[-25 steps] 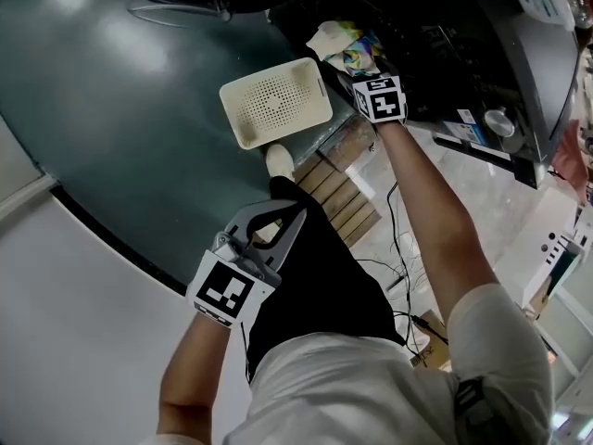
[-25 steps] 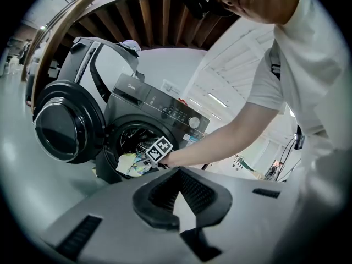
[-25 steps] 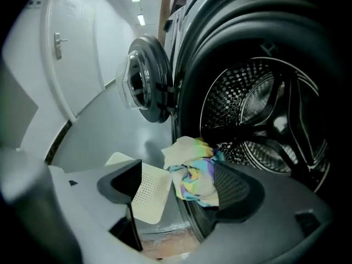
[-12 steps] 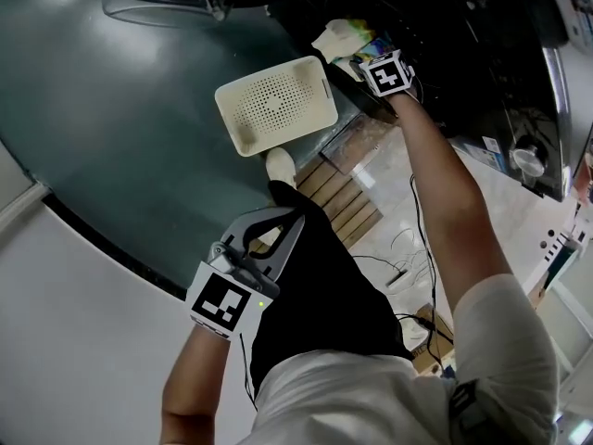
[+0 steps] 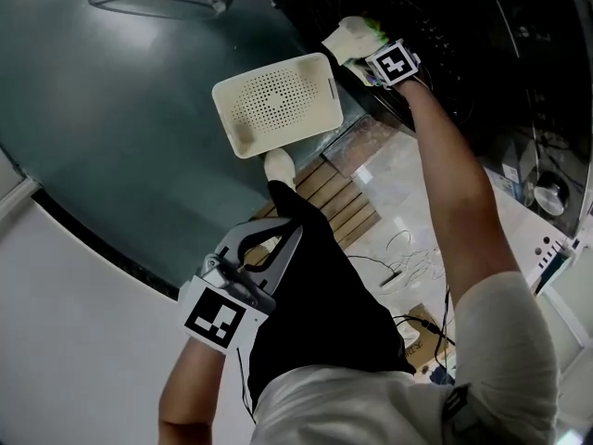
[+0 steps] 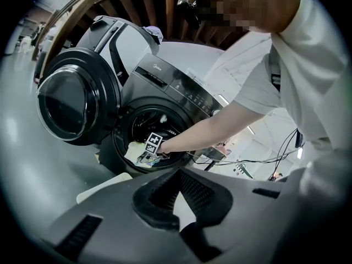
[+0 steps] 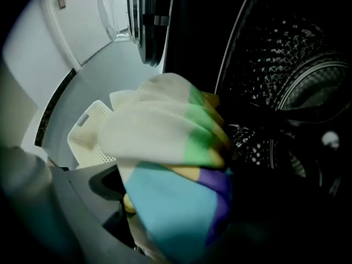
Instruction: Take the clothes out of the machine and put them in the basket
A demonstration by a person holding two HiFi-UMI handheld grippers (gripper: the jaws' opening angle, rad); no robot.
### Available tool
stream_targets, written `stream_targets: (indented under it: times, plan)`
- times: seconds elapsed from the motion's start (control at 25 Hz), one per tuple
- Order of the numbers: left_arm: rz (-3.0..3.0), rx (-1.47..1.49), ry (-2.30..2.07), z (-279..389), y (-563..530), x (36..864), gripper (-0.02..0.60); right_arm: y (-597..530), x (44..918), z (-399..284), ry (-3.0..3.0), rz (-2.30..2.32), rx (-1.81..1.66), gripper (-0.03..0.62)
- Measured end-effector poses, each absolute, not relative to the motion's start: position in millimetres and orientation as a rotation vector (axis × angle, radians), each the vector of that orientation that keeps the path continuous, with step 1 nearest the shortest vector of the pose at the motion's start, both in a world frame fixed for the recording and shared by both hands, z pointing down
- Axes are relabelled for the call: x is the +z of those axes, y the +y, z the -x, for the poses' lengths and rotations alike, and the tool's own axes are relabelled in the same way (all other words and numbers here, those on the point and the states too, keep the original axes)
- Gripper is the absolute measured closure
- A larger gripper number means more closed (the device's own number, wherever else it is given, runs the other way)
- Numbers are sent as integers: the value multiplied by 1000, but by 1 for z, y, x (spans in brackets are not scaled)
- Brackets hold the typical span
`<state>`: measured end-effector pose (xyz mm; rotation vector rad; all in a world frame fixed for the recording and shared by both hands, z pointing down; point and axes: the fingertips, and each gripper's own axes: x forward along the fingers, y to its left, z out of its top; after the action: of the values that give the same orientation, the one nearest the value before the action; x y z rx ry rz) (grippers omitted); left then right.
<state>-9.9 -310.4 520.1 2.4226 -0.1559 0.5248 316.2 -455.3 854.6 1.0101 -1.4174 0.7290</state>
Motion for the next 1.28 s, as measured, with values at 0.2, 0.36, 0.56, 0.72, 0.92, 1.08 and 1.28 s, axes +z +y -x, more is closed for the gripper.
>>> stream_targets:
  times: [0.2,0.36,0.56,0.72,0.92,1.08,1.28]
  plan:
    - [-2407,532,-132,11,-303,528,586,-463,871,-317,-1422,-1016,701,82]
    - [-2382,527,-145,14,-297,534,586,-466,868,-313,-1441,-1061,709,146]
    - [-2404,527,-128,11,-292,527,586,-463,856,-297,-1515,-1100,681,344]
    - [-2431,524,-128,13,-288,516,586,-456,838,-297,-1472,-1160,667,437]
    - [-2449,515,-152,22,-278,501,586,-457,798,-298,-1489,-1300,633,447]
    - [-2464,502,-163,30,-264,487,586,-447,770,-287,-1530,-1324,625,447]
    - [-2486,482,-179,43,-243,471,586,-436,722,-258,-1631,-1369,651,447]
